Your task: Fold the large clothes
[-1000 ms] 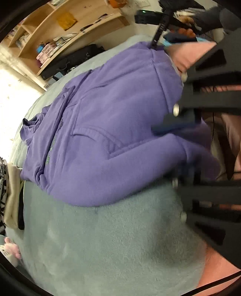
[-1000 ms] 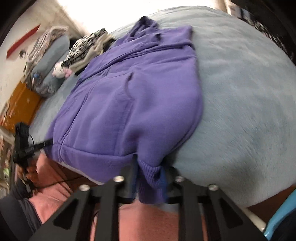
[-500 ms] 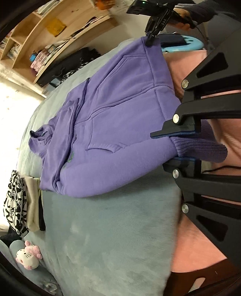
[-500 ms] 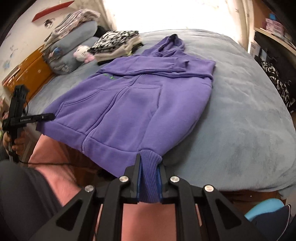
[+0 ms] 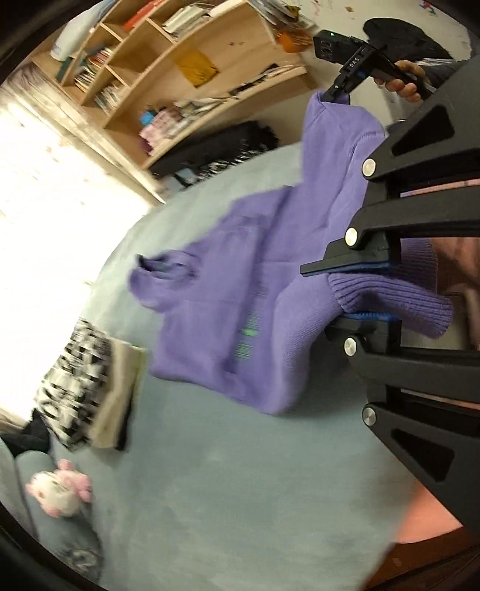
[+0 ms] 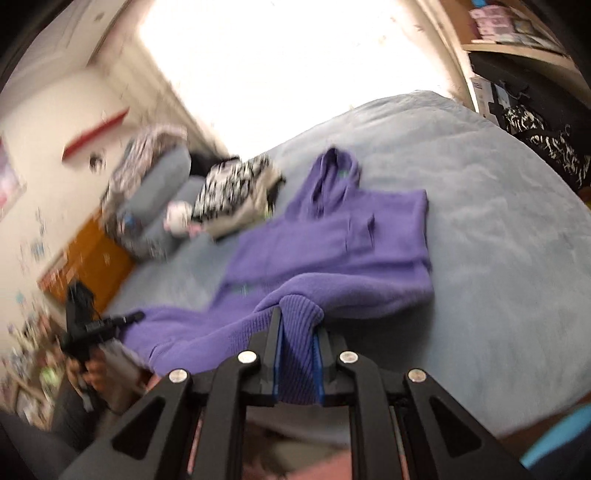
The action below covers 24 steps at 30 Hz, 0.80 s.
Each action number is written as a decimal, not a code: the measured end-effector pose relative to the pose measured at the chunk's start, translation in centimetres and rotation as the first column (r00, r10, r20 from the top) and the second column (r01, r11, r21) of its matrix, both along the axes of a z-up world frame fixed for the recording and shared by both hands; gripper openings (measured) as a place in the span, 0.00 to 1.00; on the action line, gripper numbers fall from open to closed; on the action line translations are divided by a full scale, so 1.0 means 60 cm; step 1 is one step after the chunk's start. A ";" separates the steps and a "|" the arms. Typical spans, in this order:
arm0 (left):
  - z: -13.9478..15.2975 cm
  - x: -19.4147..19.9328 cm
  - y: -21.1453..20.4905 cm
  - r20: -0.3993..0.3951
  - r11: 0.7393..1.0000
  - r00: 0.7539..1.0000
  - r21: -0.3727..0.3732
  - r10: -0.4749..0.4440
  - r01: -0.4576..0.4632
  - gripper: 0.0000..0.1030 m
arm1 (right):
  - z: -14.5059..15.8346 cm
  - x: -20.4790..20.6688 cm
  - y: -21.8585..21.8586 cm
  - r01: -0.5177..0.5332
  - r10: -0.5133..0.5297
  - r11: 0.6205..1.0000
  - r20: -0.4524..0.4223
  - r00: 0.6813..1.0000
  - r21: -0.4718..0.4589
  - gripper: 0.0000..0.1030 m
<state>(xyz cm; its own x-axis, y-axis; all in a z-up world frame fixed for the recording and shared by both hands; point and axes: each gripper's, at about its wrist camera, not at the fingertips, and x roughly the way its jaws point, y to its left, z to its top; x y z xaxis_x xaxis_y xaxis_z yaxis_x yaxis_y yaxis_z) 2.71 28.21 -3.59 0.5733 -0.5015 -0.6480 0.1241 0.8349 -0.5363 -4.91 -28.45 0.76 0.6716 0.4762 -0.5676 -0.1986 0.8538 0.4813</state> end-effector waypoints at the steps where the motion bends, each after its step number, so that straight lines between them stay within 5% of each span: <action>1: 0.011 0.029 -0.002 0.018 1.000 1.000 0.006 0.001 -0.001 0.13 | 0.003 0.019 -0.002 0.012 -0.012 1.000 0.002 1.000 0.019 0.12; 8: 0.011 0.217 -0.029 0.036 1.000 0.999 0.002 0.031 -0.031 0.19 | -0.019 0.202 -0.024 0.128 -0.122 0.985 -0.055 0.991 0.119 0.14; 12: -0.026 0.306 -0.030 0.000 0.997 0.997 0.002 0.076 -0.076 0.33 | -0.055 0.286 -0.029 0.193 -0.178 0.972 -0.115 0.977 0.134 0.21; 17: -0.093 0.392 -0.035 -0.064 0.992 0.990 0.022 0.124 -0.123 0.68 | -0.112 0.360 -0.035 0.231 -0.206 0.967 -0.204 0.957 0.109 0.48; 24: -0.172 0.452 -0.051 -0.125 0.981 0.985 0.166 0.117 -0.096 0.68 | -0.180 0.407 -0.040 0.237 -0.233 0.971 -0.252 0.939 -0.014 0.48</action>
